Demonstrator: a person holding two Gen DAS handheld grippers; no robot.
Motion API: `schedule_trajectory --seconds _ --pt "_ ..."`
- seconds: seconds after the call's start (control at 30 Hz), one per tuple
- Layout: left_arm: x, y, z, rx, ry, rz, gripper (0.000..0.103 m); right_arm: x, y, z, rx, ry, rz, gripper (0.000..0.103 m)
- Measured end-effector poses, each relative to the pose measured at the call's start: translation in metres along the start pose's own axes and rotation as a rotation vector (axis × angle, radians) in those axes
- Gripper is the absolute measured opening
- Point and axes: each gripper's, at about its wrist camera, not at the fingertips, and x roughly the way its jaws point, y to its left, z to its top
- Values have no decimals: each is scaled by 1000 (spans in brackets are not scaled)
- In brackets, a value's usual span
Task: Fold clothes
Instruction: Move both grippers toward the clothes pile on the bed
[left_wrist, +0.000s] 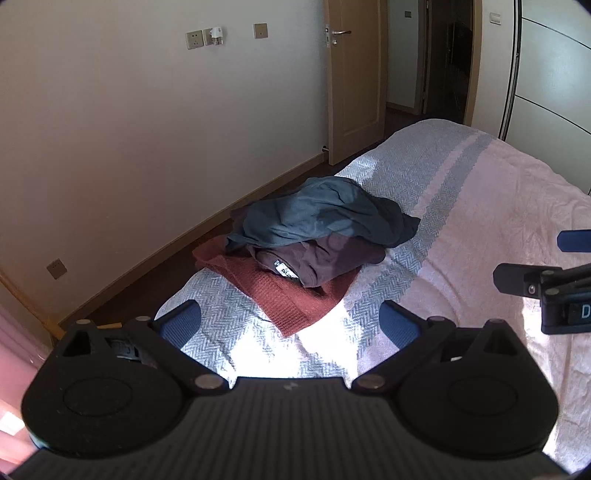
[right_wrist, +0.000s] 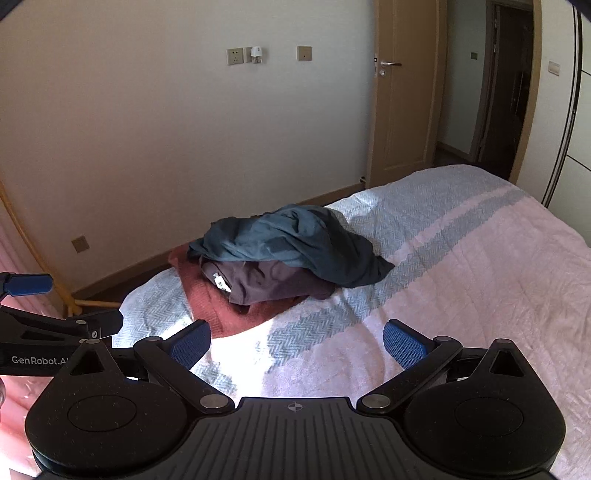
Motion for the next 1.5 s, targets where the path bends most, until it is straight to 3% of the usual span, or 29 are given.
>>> schedule_trajectory --seconds 0.13,0.27,0.47,0.73,1.1,1.33,1.5 --pt "13 13 13 -19 -12 0 101 18 4 6 10 4 -5 102" --pt "49 41 25 -11 46 -37 101 35 7 13 20 8 -9 102" --pt "80 52 17 40 56 -39 101 70 22 17 34 38 -51 102" --pt "80 40 2 4 65 -5 101 80 23 35 18 89 -54 102" --pt "72 29 12 -7 66 42 101 92 16 47 -16 106 -24 102" --pt "69 29 5 -9 57 30 101 99 19 56 -34 117 -15 102" --pt "76 39 22 3 70 15 101 102 16 59 -32 119 -15 102"
